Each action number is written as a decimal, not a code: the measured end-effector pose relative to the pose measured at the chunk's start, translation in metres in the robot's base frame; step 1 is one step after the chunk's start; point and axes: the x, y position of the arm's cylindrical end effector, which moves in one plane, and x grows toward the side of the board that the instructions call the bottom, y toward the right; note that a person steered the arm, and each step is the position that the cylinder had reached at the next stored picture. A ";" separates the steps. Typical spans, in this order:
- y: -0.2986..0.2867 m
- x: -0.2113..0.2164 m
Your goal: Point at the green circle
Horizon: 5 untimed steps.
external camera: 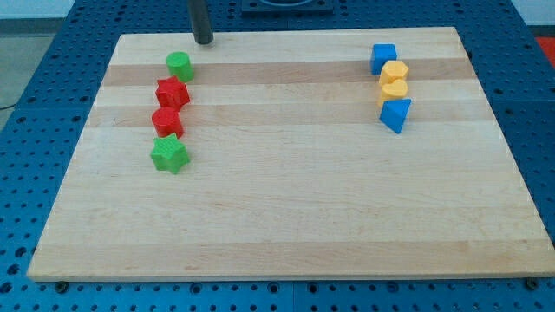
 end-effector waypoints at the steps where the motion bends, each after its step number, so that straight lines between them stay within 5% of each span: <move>1: 0.000 0.004; 5: -0.022 0.041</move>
